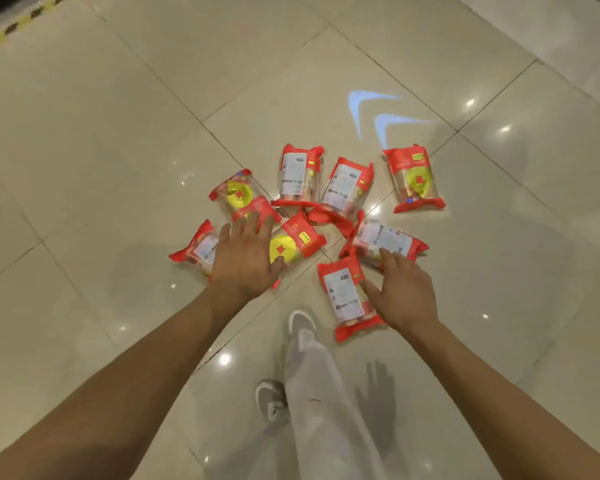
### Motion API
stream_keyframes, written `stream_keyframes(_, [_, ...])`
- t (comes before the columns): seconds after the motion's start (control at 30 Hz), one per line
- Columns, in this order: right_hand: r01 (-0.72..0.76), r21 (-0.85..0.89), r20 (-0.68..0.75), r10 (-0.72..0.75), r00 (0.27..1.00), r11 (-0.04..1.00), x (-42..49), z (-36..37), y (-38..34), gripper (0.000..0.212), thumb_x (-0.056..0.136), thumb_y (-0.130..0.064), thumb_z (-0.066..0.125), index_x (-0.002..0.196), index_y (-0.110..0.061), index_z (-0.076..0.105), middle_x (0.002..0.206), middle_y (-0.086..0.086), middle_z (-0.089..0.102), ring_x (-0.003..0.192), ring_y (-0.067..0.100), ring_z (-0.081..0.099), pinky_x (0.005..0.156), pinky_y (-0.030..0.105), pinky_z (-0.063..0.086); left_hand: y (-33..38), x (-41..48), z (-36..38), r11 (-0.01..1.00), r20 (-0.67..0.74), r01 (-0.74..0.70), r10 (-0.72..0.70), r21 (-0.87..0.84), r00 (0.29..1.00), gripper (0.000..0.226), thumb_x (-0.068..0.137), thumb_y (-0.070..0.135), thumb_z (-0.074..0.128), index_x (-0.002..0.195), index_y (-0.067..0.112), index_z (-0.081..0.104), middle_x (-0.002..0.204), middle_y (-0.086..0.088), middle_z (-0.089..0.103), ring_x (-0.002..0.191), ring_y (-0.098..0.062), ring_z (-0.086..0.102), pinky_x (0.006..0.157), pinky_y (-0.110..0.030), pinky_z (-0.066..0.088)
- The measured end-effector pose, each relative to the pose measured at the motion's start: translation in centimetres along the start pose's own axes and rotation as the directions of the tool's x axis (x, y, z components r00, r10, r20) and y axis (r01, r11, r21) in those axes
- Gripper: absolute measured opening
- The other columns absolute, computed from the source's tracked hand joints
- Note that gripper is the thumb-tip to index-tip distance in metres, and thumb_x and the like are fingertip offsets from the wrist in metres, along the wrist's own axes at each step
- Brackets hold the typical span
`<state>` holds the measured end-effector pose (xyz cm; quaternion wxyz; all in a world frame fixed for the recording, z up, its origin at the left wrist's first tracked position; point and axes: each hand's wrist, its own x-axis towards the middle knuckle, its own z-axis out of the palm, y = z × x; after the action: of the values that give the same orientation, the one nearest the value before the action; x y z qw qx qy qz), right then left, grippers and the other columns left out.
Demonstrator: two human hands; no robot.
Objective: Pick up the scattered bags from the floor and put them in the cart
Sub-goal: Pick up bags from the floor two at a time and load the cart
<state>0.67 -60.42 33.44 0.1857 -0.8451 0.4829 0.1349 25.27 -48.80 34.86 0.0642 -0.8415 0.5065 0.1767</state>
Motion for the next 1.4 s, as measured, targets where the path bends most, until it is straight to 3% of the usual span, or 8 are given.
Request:
stream_keyframes(0.23, [-0.343, 0.161, 0.297, 0.286, 0.911, 0.926, 13.0, 22.7, 7.1, 0.084, 0.086, -0.061, 0.061, 0.153, -0.018, 0.033, 0.149, 0.014, 0.049, 0.134, 0.038, 0.048, 0.104, 0.052, 0.044, -4.4, 15.7, 22.0, 0.880, 0.236, 0.189, -0.091, -0.436, 0.967, 0.084, 0.090, 0.036, 0.073, 0.157, 0.009, 0.031, 0.160, -0.018, 0.039, 0.145, -0.036, 0.038, 0.116, -0.042, 0.032])
stream_keyframes(0.37, [-0.487, 0.278, 0.415, 0.354, 0.838, 0.828, 19.1, 32.2, 11.3, 0.098, 0.082, -0.049, 0.076, 0.156, -0.010, 0.026, 0.154, 0.019, 0.042, 0.138, 0.039, 0.043, 0.109, 0.051, 0.039, -6.9, 22.9, 31.9, 0.843, 0.295, 0.234, -0.094, -0.484, 0.951, 0.089, 0.084, 0.036, 0.081, 0.154, 0.005, 0.036, 0.157, -0.017, 0.043, 0.144, -0.033, 0.041, 0.113, -0.037, 0.034])
stream_keyframes(0.5, [-0.514, 0.363, 0.494, 0.307, 0.814, 0.777, 22.6, 37.9, 13.4, 0.081, 0.074, -0.023, 0.086, 0.142, -0.012, 0.042, 0.111, 0.001, 0.065, 0.098, 0.023, 0.062, 0.082, 0.034, 0.047, -8.5, 28.4, 38.0, 0.863, 0.300, 0.202, -0.062, -0.463, 0.952, 0.103, 0.074, 0.036, 0.088, 0.156, 0.007, 0.034, 0.155, -0.017, 0.047, 0.142, -0.036, 0.045, 0.114, -0.040, 0.037])
stream_keyframes(0.6, [-0.522, 0.457, 0.506, 0.272, 0.818, 0.720, 24.0, 40.8, 15.1, 0.081, 0.059, -0.026, 0.092, 0.128, -0.022, 0.052, 0.104, -0.006, 0.073, 0.091, 0.015, 0.071, 0.083, 0.039, 0.057, -10.1, 31.6, 41.7, 0.804, 0.360, 0.237, -0.031, -0.545, 0.933, 0.112, 0.056, 0.047, 0.091, 0.151, 0.020, 0.039, 0.143, -0.007, 0.059, 0.131, -0.031, 0.057, 0.112, -0.045, 0.045])
stream_keyframes(0.8, [-0.559, 0.560, 0.466, 0.325, 0.823, 0.611, 22.0, 40.2, 14.7, 0.079, 0.052, -0.030, 0.094, 0.117, -0.023, 0.050, 0.101, 0.000, 0.073, 0.088, 0.020, 0.072, 0.085, 0.047, 0.058, -9.2, 30.3, 43.3, 0.643, 0.469, 0.440, -0.139, -0.627, 0.872, 0.069, 0.064, 0.031, 0.097, 0.114, 0.014, 0.053, 0.104, -0.001, 0.067, 0.092, -0.020, 0.065, 0.067, -0.029, 0.049])
stream_keyframes(1.03, [-0.406, 0.761, 0.225, 0.382, 0.897, 0.506, 16.7, 24.8, 8.6, 0.076, 0.061, -0.022, 0.093, 0.121, -0.026, 0.047, 0.105, -0.005, 0.072, 0.093, 0.017, 0.071, 0.090, 0.048, 0.057, -8.3, 18.6, 30.2, 0.287, 0.284, 0.415, -0.404, -0.863, 0.870, 0.057, 0.072, 0.022, 0.092, 0.114, 0.015, 0.054, 0.098, -0.005, 0.069, 0.072, -0.020, 0.064, 0.058, -0.030, 0.050])
stream_keyframes(1.27, [-0.140, 0.859, 0.072, 0.154, 0.985, 0.493, 5.4, -2.9, -3.9, 0.076, 0.065, -0.019, 0.094, 0.125, -0.022, 0.049, 0.103, -0.011, 0.071, 0.092, 0.006, 0.070, 0.087, 0.035, 0.057, -8.6, -0.9, 1.4, 0.199, 0.110, 0.251, -0.534, -0.947, 0.838, 0.067, 0.072, 0.020, 0.091, 0.125, 0.017, 0.049, 0.104, 0.003, 0.065, 0.089, -0.015, 0.065, 0.065, -0.031, 0.051])
stream_keyframes(1.4, [0.039, 0.875, -0.059, 0.027, 0.998, 0.483, -4.4, -17.6, -10.0, 0.080, 0.060, -0.025, 0.094, 0.127, -0.024, 0.049, 0.103, -0.012, 0.072, 0.090, 0.002, 0.071, 0.087, 0.035, 0.058, -8.3, -14.7, -14.1, 0.168, 0.027, 0.163, -0.607, -0.972, 0.794, 0.061, 0.074, 0.015, 0.089, 0.122, 0.016, 0.051, 0.101, -0.001, 0.068, 0.081, -0.020, 0.066, 0.057, -0.030, 0.049])
